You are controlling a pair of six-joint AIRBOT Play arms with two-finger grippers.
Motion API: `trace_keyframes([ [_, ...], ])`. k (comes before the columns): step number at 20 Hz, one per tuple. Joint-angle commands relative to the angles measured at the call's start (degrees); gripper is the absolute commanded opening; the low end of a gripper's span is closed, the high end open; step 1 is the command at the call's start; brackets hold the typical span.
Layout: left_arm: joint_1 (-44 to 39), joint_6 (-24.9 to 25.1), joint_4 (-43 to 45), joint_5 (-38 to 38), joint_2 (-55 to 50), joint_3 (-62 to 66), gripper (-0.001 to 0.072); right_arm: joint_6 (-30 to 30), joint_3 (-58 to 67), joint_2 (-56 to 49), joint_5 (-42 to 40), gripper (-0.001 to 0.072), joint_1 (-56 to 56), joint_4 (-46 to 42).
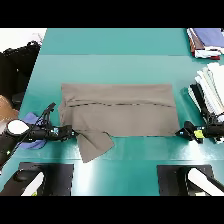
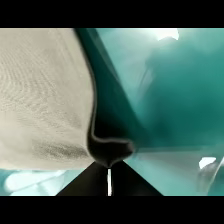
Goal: Fold the shirts.
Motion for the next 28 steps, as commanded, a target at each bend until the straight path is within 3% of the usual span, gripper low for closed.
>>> trace_keyframes([
  [1,0.02,-0.09,1.73,-1.05,0.07,0.20,0.0024,-1.51,0.00,3.69,-0.26,0.0018,-0.09,0.48],
  [5,0.02,-1.01,4.87,-9.46,1.62,4.66,0.0023,-1.49,3.26,11.98,9.90,0.0018,-0.07,-5.60],
  [7,0.02,-4.39,8.13,-12.94,6.40,6.71,0.0022,-0.96,5.49,17.05,15.74,0.0017,-0.09,-11.23],
  [10,0.02,-7.98,9.01,-19.82,12.31,10.10,0.0024,1.62,8.33,23.61,18.32,0.0017,0.07,-13.20],
  [12,0.02,-7.93,9.46,-19.17,12.04,14.60,0.0024,2.71,11.76,24.09,17.51,0.0017,2.62,-13.25],
  [16,0.02,-3.41,10.14,-9.60,2.99,21.79,0.0024,4.46,21.24,14.03,13.14,0.0017,11.26,-13.38],
  [20,0.02,1.22,10.08,-0.24,-14.95,29.46,0.0025,4.81,31.47,-1.97,9.75,0.0017,16.52,-13.27],
  [25,0.02,3.02,9.99,5.25,-35.87,43.06,0.0026,5.73,43.63,-19.06,8.24,0.0018,19.12,-12.81],
  [28,0.02,3.02,8.87,8.63,-42.38,49.62,0.0026,5.84,50.40,-25.53,8.33,0.0019,19.08,-12.76],
])
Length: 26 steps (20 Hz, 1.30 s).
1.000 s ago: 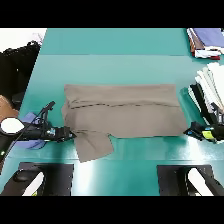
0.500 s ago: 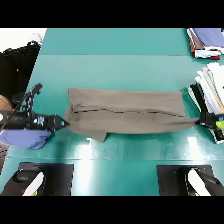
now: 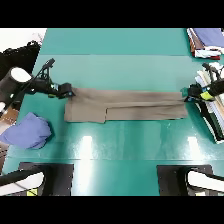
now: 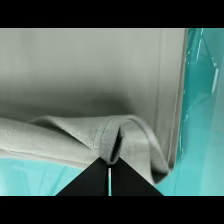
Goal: Fold the shirts.
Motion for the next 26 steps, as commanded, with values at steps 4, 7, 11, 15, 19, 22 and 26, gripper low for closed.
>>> trace_keyframes([
  [4,0.07,0.33,-2.47,5.75,-8.74,8.04,0.0562,0.09,12.22,-11.52,-0.61,0.0134,0.02,2.84],
  [7,0.09,0.46,-2.69,2.95,-8.50,8.07,0.0538,-2.16,13.79,-12.59,1.05,0.0412,-2.64,8.85],
  [11,0.07,0.63,-2.67,-6.08,-8.50,8.22,0.0463,-5.42,13.77,-12.59,7.63,0.0431,-8.31,10.49],
  [15,-1.11,2.27,-2.93,-8.28,-8.52,8.22,0.0026,-5.95,8.33,-12.61,7.96,0.0565,-13.64,10.86],
  [19,-5.46,2.25,-2.86,-6.36,-8.66,8.20,0.0027,-8.55,0.50,-15.04,4.37,0.0562,-15.21,15.17],
  [22,-8.35,2.08,-2.91,-4.72,-8.66,8.20,0.0026,-9.66,-1.40,-16.81,2.10,0.0553,-14.53,16.70],
  [26,-12.04,1.29,-3.10,-0.70,-8.92,8.20,0.0026,-11.34,-1.46,-18.36,0.39,0.0399,-11.34,19.87],
])
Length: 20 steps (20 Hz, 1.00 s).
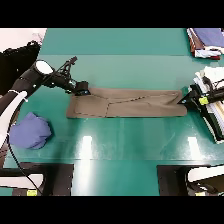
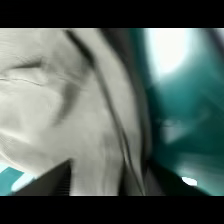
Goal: Fold the shirts.
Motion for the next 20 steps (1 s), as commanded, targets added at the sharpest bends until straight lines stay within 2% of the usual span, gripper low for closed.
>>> trace_keyframes([
  [1,-3.63,-1.92,-0.24,3.80,-0.35,0.04,0.0026,-2.84,-0.70,-1.07,-3.21,0.0334,2.56,1.42],
  [4,-7.74,-3.13,-0.72,9.33,-0.96,0.09,0.0025,-5.57,-0.70,-0.50,-2.60,0.0019,3.37,2.54],
  [9,-13.86,-3.65,-1.07,11.26,-7.15,8.35,0.0025,-6.97,0.74,9.07,-2.14,0.0017,3.43,8.00],
  [13,-18.58,-5.42,-1.05,10.91,-16.15,19.04,0.0025,-2.43,9.60,16.13,1.46,0.0017,8.37,8.90],
  [17,-20.57,-7.72,-1.97,9.49,-22.51,22.43,0.0025,3.65,18.62,17.75,2.32,0.0017,15.61,9.18],
  [20,-21.20,-7.67,-3.98,9.11,-25.05,22.56,0.0025,3.87,23.85,16.15,2.38,0.0017,21.35,16.15],
])
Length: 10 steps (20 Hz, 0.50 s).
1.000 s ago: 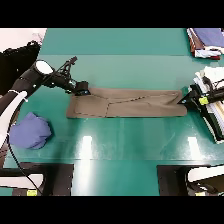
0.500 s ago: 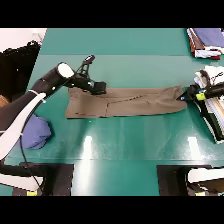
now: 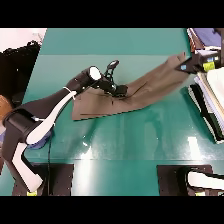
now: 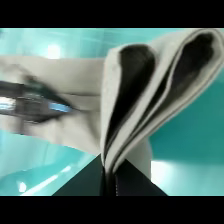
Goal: Fold the shirts.
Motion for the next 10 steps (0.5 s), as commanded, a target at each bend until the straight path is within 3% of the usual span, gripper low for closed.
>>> trace_keyframes([
  [1,-1.07,-0.63,-1.40,-1.01,-3.41,1.18,0.0025,1.90,6.64,-1.14,0.44,0.0017,6.47,7.26],
  [10,2.62,-0.42,-0.35,-4.37,-1.07,2.56,0.0025,1.03,17.57,-7.72,0.26,0.0017,19.69,8.26],
])
